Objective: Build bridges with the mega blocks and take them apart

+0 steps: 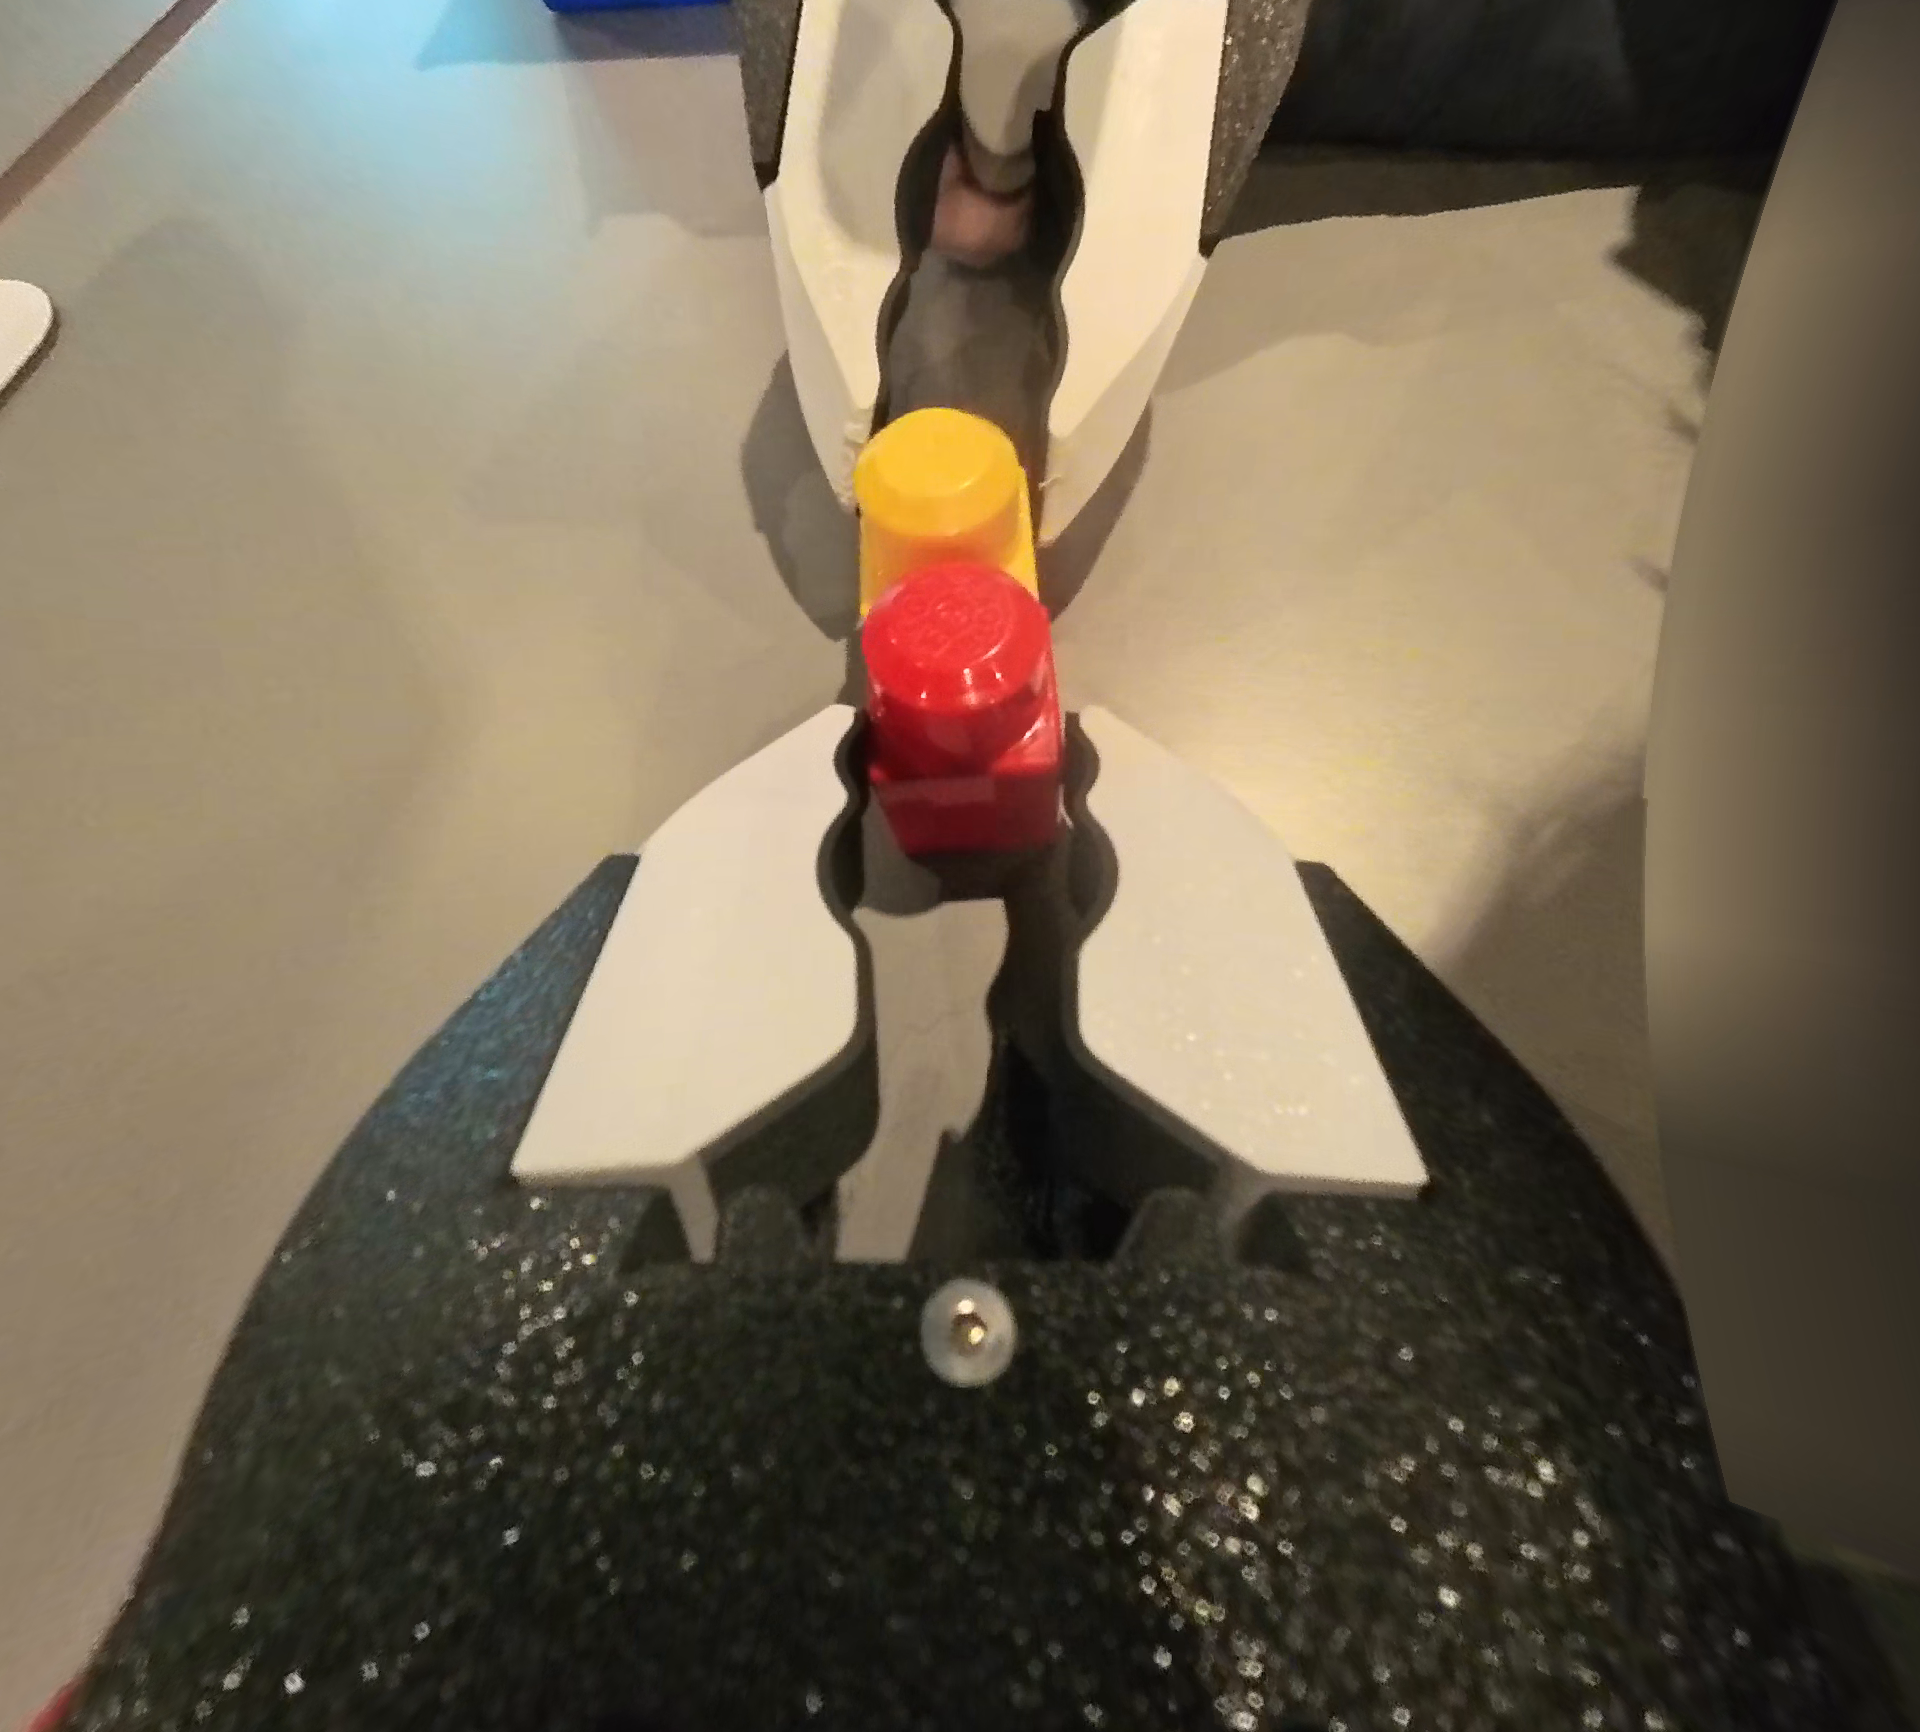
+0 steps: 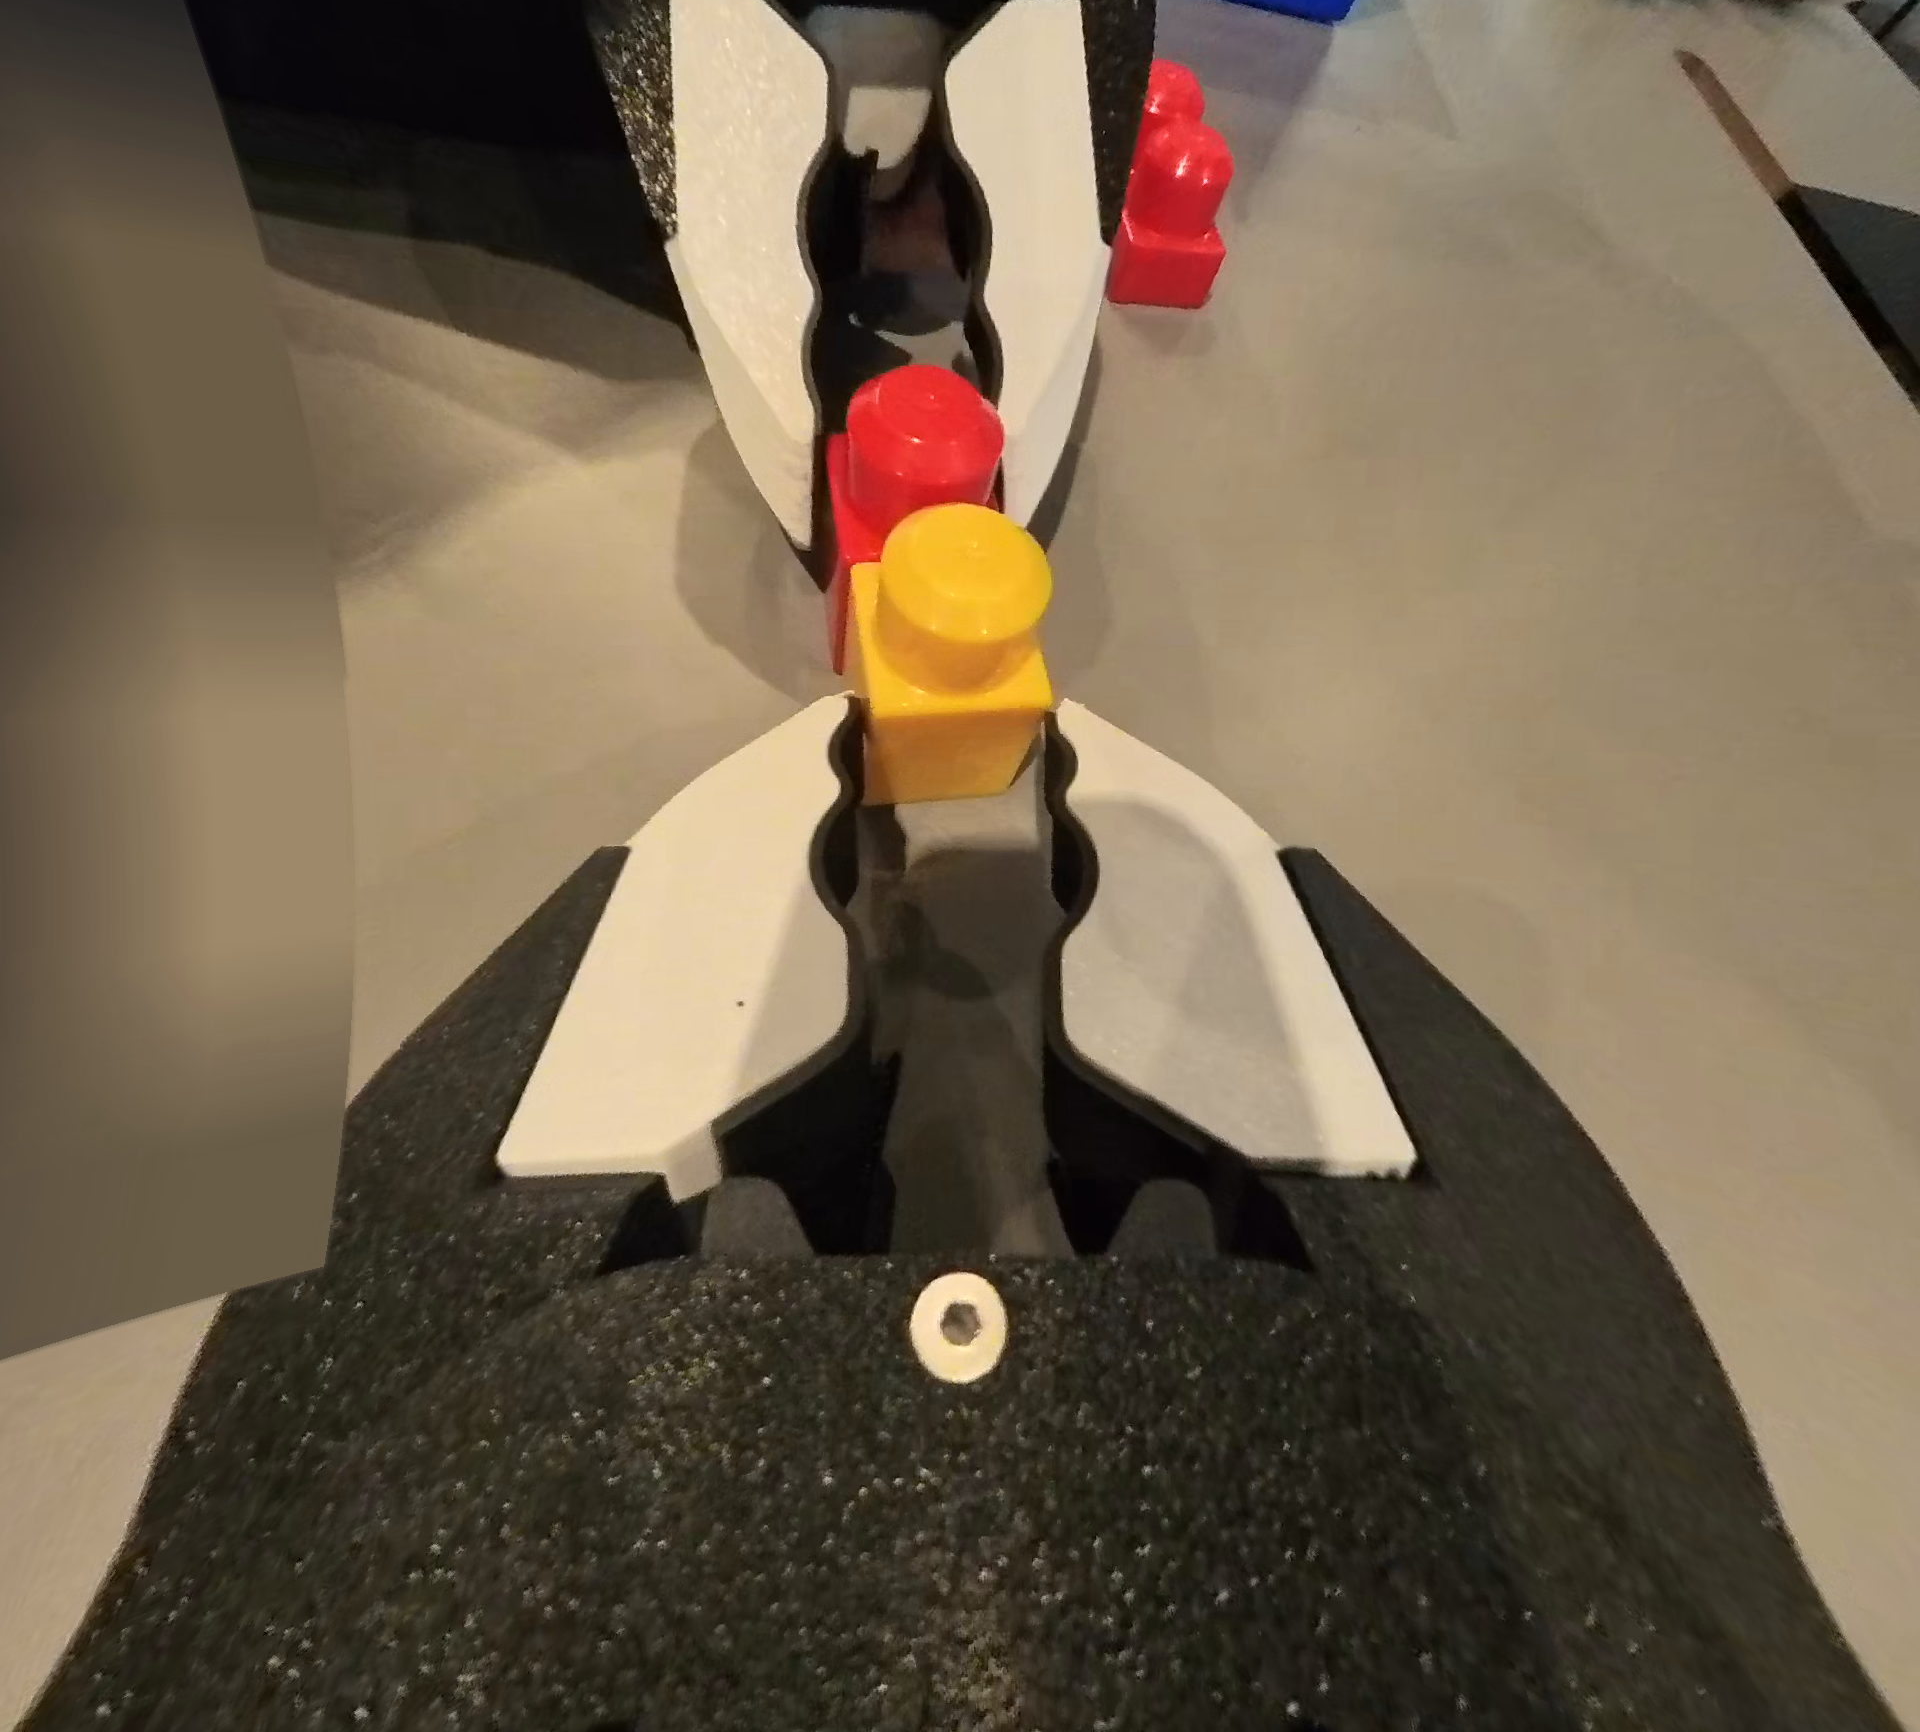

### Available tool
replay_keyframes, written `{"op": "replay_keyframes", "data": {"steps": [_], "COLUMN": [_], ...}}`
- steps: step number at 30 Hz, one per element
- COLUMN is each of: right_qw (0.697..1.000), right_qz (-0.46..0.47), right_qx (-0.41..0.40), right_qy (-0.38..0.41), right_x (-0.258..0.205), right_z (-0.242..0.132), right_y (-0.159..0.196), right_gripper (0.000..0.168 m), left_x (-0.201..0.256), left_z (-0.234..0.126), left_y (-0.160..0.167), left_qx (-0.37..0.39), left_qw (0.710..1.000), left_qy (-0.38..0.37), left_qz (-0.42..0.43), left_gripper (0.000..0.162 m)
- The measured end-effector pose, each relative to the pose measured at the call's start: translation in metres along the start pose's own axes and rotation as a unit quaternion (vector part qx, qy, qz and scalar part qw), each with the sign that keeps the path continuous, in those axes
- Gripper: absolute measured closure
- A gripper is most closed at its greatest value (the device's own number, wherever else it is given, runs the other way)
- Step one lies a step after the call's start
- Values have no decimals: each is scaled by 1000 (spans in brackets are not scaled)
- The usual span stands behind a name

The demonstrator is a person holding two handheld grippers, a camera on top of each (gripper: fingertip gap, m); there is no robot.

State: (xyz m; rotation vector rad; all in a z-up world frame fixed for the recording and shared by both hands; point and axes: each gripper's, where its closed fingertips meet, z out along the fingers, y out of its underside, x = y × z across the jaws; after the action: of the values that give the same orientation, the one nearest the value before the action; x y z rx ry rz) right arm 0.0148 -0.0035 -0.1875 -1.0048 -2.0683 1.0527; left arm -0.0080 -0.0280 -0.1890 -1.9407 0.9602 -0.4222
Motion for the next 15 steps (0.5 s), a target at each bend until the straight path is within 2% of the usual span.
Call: {"op": "replay_keyframes", "data": {"steps": [1, 15], "right_qw": [1000, 1000], "right_qz": [1, 1], "right_qx": [0, -10], "right_qy": [1, 16], "right_x": [0, 1], "right_z": [0, 6], "right_y": [0, -3], "right_gripper": [135, 135], "left_x": [0, -3], "left_z": [0, -6], "left_y": [0, 4], "left_qx": [1, 4], "left_qw": [1000, 1000], "left_qy": [0, 15], "left_qz": [-1, 4], "left_gripper": [128, 128]}}
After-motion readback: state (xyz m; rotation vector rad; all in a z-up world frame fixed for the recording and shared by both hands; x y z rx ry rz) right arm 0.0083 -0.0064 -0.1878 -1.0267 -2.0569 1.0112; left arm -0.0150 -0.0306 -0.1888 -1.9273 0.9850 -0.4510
